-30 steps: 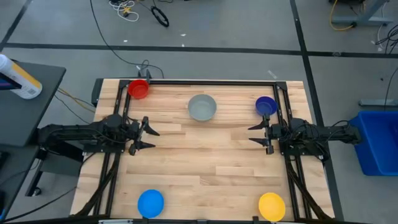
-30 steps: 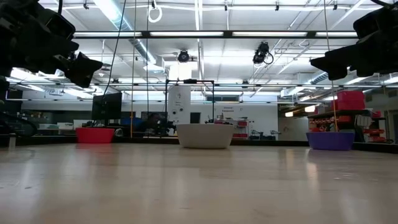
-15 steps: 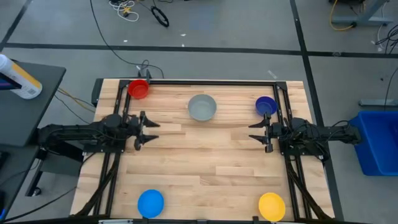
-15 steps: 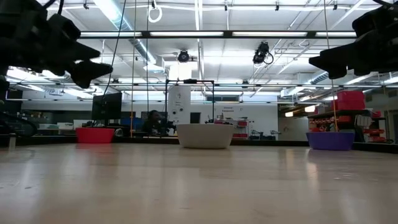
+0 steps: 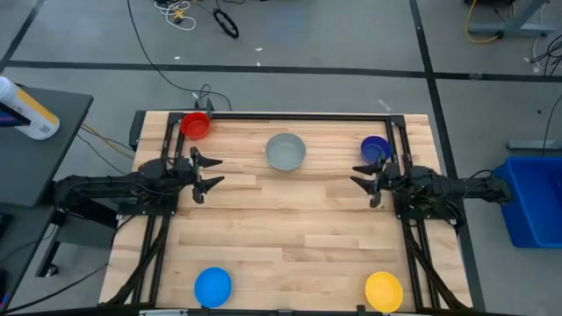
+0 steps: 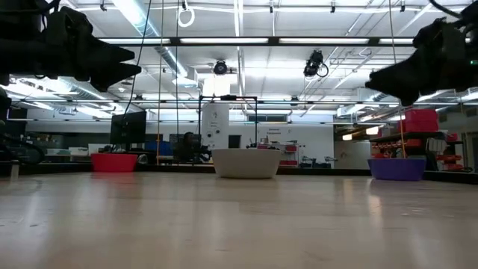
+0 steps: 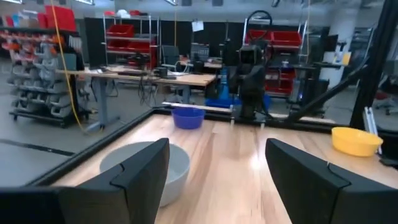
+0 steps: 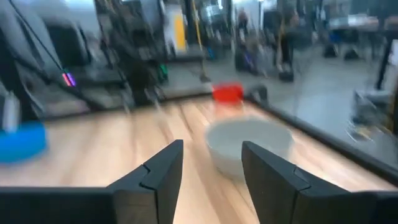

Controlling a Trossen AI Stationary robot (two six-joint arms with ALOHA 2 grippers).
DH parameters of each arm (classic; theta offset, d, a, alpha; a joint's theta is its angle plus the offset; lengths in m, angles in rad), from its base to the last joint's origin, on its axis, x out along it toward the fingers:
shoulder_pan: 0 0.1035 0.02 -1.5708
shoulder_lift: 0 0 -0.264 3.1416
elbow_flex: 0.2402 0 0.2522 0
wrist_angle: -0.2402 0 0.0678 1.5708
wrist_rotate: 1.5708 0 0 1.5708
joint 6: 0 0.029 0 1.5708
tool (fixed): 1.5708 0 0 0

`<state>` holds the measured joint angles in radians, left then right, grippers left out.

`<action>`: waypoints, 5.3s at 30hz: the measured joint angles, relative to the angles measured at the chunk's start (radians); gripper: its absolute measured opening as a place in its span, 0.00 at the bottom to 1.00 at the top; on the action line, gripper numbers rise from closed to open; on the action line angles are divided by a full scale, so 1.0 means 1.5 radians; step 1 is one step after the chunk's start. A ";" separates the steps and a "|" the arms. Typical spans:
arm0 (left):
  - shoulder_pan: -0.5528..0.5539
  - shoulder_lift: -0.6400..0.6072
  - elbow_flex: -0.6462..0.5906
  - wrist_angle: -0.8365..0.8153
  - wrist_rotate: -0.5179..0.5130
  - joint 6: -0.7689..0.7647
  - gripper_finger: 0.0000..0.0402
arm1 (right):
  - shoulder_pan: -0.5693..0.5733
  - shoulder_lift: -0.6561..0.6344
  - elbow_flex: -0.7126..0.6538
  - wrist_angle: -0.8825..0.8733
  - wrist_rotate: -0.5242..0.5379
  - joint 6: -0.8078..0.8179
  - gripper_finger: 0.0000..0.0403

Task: Nest bowls inside each other
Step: Stack the blue bowl on top of the gray bowl, then stack the yellow bowl on top of the blue bowl

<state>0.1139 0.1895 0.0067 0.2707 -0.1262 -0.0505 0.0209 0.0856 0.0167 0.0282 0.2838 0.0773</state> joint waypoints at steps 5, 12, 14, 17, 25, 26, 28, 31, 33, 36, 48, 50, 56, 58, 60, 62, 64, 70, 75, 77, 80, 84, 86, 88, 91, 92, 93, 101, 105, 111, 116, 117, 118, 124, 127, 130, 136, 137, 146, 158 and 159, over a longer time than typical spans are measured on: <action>0.000 0.009 0.000 -0.003 -0.040 0.004 0.68 | -0.053 0.091 0.093 -0.139 -0.002 0.039 0.44; 0.000 0.061 0.000 0.004 -0.090 0.003 0.68 | -0.137 0.297 0.242 -0.273 -0.008 0.109 0.44; 0.000 0.078 0.000 0.018 -0.100 0.003 0.68 | -0.172 0.361 0.283 -0.342 0.000 0.145 0.43; 0.000 0.101 0.000 0.031 -0.101 0.003 0.68 | -0.219 0.451 0.326 -0.408 -0.018 0.170 0.44; 0.000 0.138 0.000 0.045 -0.099 0.003 0.68 | -0.342 0.624 0.383 -0.444 -0.065 0.150 0.48; 0.000 0.140 0.000 0.045 -0.097 0.003 0.68 | -0.357 0.638 0.387 -0.450 -0.065 0.140 0.48; 0.000 0.140 0.000 0.045 -0.093 0.003 0.68 | -0.390 0.664 0.400 -0.460 -0.064 0.120 0.48; 0.000 0.140 0.000 0.044 -0.077 0.002 0.68 | -0.438 0.692 0.416 -0.472 -0.064 0.097 0.47; 0.000 0.140 0.000 0.044 -0.072 0.002 0.68 | -0.466 0.704 0.422 -0.474 -0.065 0.079 0.47; 0.000 0.140 0.000 0.044 -0.063 0.002 0.68 | -0.501 0.713 0.425 -0.468 -0.097 0.053 0.48; 0.000 0.140 0.000 0.043 -0.059 0.001 0.68 | -0.524 0.764 0.422 -0.442 -0.145 0.041 0.45; 0.000 0.140 0.000 0.043 -0.059 0.001 0.68 | -0.523 0.774 0.414 -0.428 -0.146 0.040 0.46; 0.000 0.140 0.000 0.042 -0.060 0.001 0.68 | -0.523 0.801 0.396 -0.408 -0.156 0.038 0.43; 0.000 0.140 0.000 0.042 -0.060 0.001 0.68 | -0.523 0.803 0.395 -0.405 -0.156 0.038 0.41; 0.000 0.140 0.000 0.041 -0.060 0.001 0.68 | -0.523 0.803 0.395 -0.402 -0.156 0.038 0.38; 0.000 0.140 0.000 0.040 -0.060 0.001 0.68 | -0.523 0.803 0.395 -0.396 -0.153 0.037 0.34; 0.000 0.140 0.000 0.040 -0.060 0.001 0.68 | -0.523 0.803 0.395 -0.395 -0.151 0.035 0.30; 0.000 0.140 0.000 0.036 -0.060 0.001 0.68 | -0.523 0.803 0.394 -0.378 -0.150 0.010 0.11; 0.000 0.140 0.000 0.036 -0.060 0.001 0.68 | -0.523 0.802 0.394 -0.371 -0.148 -0.008 0.02; 0.000 0.140 0.000 0.036 -0.060 0.001 0.68 | -0.519 0.802 0.394 -0.360 -0.150 -0.016 0.01; 0.000 0.140 0.000 0.036 -0.060 0.001 0.68 | -0.502 0.802 0.394 -0.299 -0.180 -0.028 0.01; 0.000 0.140 0.000 0.033 -0.063 0.001 0.68 | -0.464 0.803 0.394 -0.141 -0.256 -0.032 0.01; 0.000 0.140 0.000 0.032 -0.065 0.001 0.68 | -0.445 0.803 0.394 -0.052 -0.295 -0.031 0.01; 0.000 0.140 0.000 0.031 -0.066 0.001 0.68 | -0.426 0.803 0.394 0.019 -0.316 -0.022 0.00; 0.000 0.140 0.000 0.031 -0.066 0.001 0.68 | -0.395 0.803 0.394 0.097 -0.317 -0.020 0.00; 0.000 0.140 0.000 0.032 -0.067 0.001 0.68 | -0.385 0.803 0.394 0.114 -0.317 -0.020 0.00; 0.000 0.140 0.000 0.032 -0.069 0.001 0.68 | -0.374 0.803 0.394 0.127 -0.317 -0.020 0.00; 0.000 0.140 0.000 0.032 -0.073 0.001 0.68 | -0.285 0.819 0.419 0.162 -0.320 -0.004 0.00; 0.000 0.140 0.000 0.034 -0.079 0.001 0.68 | -0.255 0.880 0.472 0.147 -0.319 -0.005 0.00; 0.000 0.140 0.000 0.033 -0.081 0.001 0.68 | -0.245 1.017 0.610 0.044 -0.318 -0.040 0.00; 0.000 0.140 0.000 0.030 -0.081 0.001 0.68 | -0.245 1.110 0.723 -0.058 -0.318 -0.075 0.00; 0.000 0.140 0.000 0.027 -0.081 0.001 0.68 | -0.245 1.126 0.744 -0.080 -0.318 -0.081 0.00; 0.000 0.140 0.000 0.024 -0.081 0.001 0.68 | -0.245 1.139 0.766 -0.105 -0.319 -0.085 0.00; 0.000 0.140 0.000 0.022 -0.083 0.001 0.68 | -0.243 1.182 0.831 -0.192 -0.335 -0.092 0.00; 0.000 0.140 0.000 0.022 -0.083 0.001 0.68 | -0.244 1.182 0.832 -0.195 -0.335 -0.084 0.04; 0.000 0.140 0.000 0.022 -0.083 0.001 0.68 | -0.245 1.182 0.832 -0.198 -0.335 -0.080 0.13; 0.000 0.140 0.000 0.022 -0.083 0.001 0.68 | -0.244 1.182 0.832 -0.196 -0.325 -0.080 0.35; 0.000 0.140 0.000 0.022 -0.083 0.001 0.68 | -0.244 1.182 0.832 -0.196 -0.324 -0.080 0.38; 0.000 0.140 0.000 0.022 -0.083 0.001 0.68 | -0.228 1.181 0.832 -0.199 -0.307 -0.072 0.47; 0.000 0.140 0.000 0.009 -0.083 0.001 0.68 | -0.011 1.111 0.832 -0.408 -0.110 -0.002 0.50; 0.000 0.140 0.000 0.009 -0.083 0.001 0.68 | 0.010 1.095 0.832 -0.424 -0.097 0.019 0.50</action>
<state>0.1139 0.3992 0.0063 0.2848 -0.2504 -0.0483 0.0353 1.7284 1.2649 -0.6077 0.1385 0.1053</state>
